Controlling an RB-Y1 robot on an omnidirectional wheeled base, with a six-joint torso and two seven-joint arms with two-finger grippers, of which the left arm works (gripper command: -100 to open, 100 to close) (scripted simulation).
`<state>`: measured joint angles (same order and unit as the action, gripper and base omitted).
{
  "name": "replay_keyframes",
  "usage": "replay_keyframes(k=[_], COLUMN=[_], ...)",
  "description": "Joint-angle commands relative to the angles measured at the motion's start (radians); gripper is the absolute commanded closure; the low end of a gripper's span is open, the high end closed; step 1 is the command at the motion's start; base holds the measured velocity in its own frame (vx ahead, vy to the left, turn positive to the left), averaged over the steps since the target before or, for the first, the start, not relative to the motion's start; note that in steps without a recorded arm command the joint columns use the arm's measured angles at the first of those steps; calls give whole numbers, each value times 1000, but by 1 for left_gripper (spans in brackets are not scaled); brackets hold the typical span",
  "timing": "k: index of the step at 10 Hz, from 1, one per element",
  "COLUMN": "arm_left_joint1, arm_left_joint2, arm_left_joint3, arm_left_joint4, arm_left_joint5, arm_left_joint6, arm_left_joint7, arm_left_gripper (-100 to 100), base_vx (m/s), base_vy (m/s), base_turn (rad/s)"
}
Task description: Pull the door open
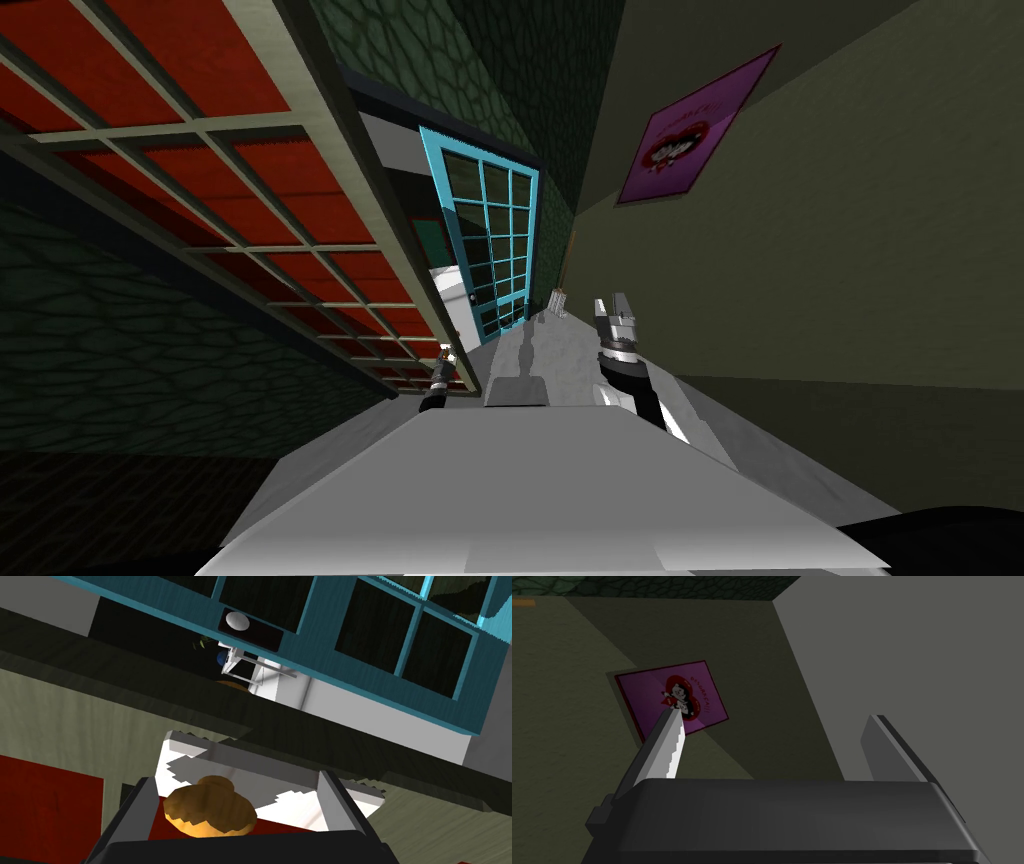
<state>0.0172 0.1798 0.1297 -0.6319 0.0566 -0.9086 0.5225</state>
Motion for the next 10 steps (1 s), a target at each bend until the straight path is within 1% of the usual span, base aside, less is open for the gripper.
replay_keyframes(k=[1,3,4,7,8,10], arm_left_joint1=[-5,-12,-12,-23,-23,-30], arm_left_joint2=[3,2,2,1,1,1], arm_left_joint3=[-6,-16,-16,-34,-34,-47], arm_left_joint4=[5,3,3,1,1,0], arm_left_joint5=[16,35,35,67,67,89], arm_left_joint6=[3,8,8,16,16,22], arm_left_joint7=[50,107,115,206,218,281], arm_left_gripper=[-100,-100,-100,-100,-100,-100], base_vx=[-88,-96,-56,-76,-68,-81], base_vy=[55,65,40,39,33,40], base_turn=[-65,-87,-31,-81,-25,-72])
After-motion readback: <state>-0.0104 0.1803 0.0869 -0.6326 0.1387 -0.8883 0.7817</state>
